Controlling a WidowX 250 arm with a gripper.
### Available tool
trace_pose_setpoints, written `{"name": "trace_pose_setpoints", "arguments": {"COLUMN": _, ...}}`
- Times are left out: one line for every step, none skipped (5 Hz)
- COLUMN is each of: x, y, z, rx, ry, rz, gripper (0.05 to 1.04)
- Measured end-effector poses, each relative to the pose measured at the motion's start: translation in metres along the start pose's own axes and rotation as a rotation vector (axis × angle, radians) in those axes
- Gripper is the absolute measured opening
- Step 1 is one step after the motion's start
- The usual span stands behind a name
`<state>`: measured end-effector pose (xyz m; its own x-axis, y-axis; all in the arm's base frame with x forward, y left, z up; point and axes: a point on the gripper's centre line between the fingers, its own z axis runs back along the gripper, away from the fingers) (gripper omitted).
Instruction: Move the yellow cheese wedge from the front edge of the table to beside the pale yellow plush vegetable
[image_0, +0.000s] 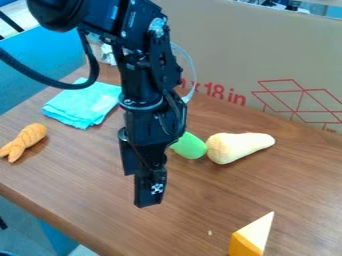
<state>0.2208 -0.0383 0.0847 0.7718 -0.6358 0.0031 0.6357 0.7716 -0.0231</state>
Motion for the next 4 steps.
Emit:
{"name": "trace_pose_setpoints", "arguments": {"x": -0.001, "y": -0.002, "z": -0.004, "rx": -0.011, "ry": 0.017, "rz": 0.003, "gripper": 1.002}}
{"name": "trace_pose_setpoints", "arguments": {"x": 0.015, "y": -0.015, "z": 0.001, "rx": -0.034, "ry": -0.030, "rz": 0.049, "gripper": 1.001}}
{"name": "trace_pose_setpoints", "arguments": {"x": 0.039, "y": -0.028, "z": 0.009, "rx": -0.013, "ry": -0.098, "rz": 0.159, "gripper": 1.001}}
{"name": "trace_pose_setpoints", "arguments": {"x": 0.063, "y": -0.041, "z": 0.003, "rx": 0.028, "ry": -0.131, "rz": 0.219, "gripper": 1.001}}
